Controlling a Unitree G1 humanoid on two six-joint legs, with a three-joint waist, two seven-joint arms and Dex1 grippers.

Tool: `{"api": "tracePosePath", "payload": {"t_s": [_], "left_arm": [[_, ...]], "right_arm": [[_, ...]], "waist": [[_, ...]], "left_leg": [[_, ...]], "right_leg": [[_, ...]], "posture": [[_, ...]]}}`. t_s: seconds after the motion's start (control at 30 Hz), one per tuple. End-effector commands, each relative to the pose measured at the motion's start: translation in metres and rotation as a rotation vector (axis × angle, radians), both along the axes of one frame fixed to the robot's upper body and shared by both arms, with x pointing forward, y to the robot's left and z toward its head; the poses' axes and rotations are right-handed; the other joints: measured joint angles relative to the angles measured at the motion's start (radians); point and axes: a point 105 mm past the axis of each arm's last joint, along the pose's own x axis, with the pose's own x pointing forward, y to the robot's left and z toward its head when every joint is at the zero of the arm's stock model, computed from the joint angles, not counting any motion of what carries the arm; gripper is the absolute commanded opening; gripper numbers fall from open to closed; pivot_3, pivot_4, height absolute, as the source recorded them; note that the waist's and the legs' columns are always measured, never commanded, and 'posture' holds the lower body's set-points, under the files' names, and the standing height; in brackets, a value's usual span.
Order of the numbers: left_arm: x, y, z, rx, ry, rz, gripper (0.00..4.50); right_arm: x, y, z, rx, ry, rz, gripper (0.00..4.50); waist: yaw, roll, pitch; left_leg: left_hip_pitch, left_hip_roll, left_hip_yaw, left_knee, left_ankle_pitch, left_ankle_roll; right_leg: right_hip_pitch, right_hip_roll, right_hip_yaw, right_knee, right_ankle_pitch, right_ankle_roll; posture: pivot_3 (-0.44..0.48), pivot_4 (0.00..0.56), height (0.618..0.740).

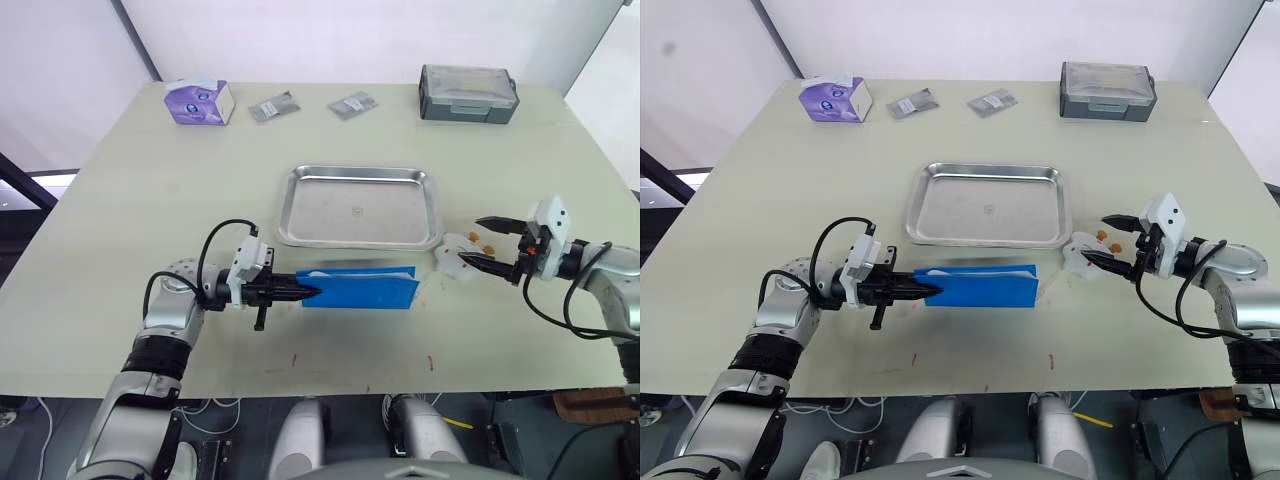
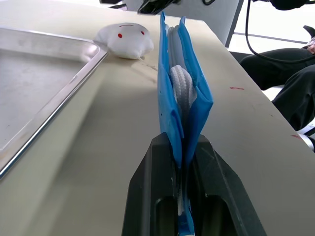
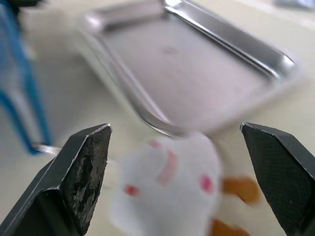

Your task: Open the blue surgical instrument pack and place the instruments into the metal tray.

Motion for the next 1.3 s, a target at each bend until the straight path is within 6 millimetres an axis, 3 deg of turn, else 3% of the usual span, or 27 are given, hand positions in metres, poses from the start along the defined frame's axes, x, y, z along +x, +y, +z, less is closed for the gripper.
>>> {"api": "tracePosePath", "payload": {"t_s": [0.03,0.1,0.27,0.4,0.5,0.87,1.17,1.3], "left_arm": [[-0.001,-0.003,0.012,-0.010,-0.041,-0.053,0.00],[-0.002,-0.003,0.012,-0.009,-0.042,-0.054,0.00],[-0.001,-0.003,0.011,-0.009,-0.043,-0.050,0.00],[0.000,-0.003,0.011,-0.011,-0.045,-0.043,0.00],[0.001,-0.003,0.011,-0.011,-0.048,-0.037,0.00],[0.008,-0.006,0.009,0.021,-0.063,-0.007,0.00],[0.011,-0.007,0.007,0.035,-0.066,-0.014,0.00],[0.012,-0.007,0.008,0.037,-0.068,-0.018,0.00]], "right_arm": [[0.004,-0.009,-0.019,-0.017,0.109,-0.088,4.39],[0.001,-0.008,-0.025,-0.028,0.144,-0.081,4.39],[-0.008,-0.004,-0.029,0.041,0.245,-0.070,3.23],[-0.018,-0.007,-0.023,0.078,0.268,-0.050,1.30],[-0.026,-0.008,-0.014,0.123,0.277,-0.034,0.23],[-0.052,0.000,0.054,0.405,0.203,0.086,0.23],[-0.054,0.035,0.121,0.646,0.079,0.221,0.23],[-0.047,0.057,0.134,0.618,0.035,0.238,0.23]], "waist": [[0.000,0.000,0.000],[0.000,0.000,0.000],[0.000,0.000,0.000],[0.003,0.000,0.000],[0.005,0.000,0.000],[0.000,0.000,0.000],[0.001,0.000,0.000],[0.000,0.000,0.000]], "left_leg": [[0.000,0.000,0.000,0.000,0.000,0.000],[0.000,0.000,0.000,0.000,0.000,0.000],[0.000,0.000,0.000,0.000,0.000,0.000],[0.000,0.000,0.000,0.000,0.000,0.000],[-0.001,0.000,0.000,0.000,0.000,0.000],[-0.001,0.000,-0.001,0.000,0.000,0.000],[-0.001,0.000,-0.001,0.000,0.000,0.000],[-0.002,0.000,-0.001,0.000,0.000,0.000]], "right_leg": [[0.000,0.000,0.000,0.000,0.000,0.000],[0.000,0.000,0.000,0.000,0.000,0.000],[0.000,0.000,0.000,0.000,0.000,0.000],[0.000,0.000,0.000,0.000,0.000,0.000],[0.000,0.000,0.000,-0.001,0.000,0.000],[0.000,0.000,0.000,-0.001,0.000,0.000],[0.000,0.000,0.000,-0.001,0.000,0.000],[0.000,0.000,-0.001,-0.001,0.000,0.000]], "posture": [[0.000,0.150,0.731],[0.000,0.150,0.731],[0.000,0.150,0.731],[0.000,0.150,0.731],[0.000,0.150,0.731],[0.000,0.150,0.731],[0.000,0.150,0.731],[0.000,0.150,0.731]]}}
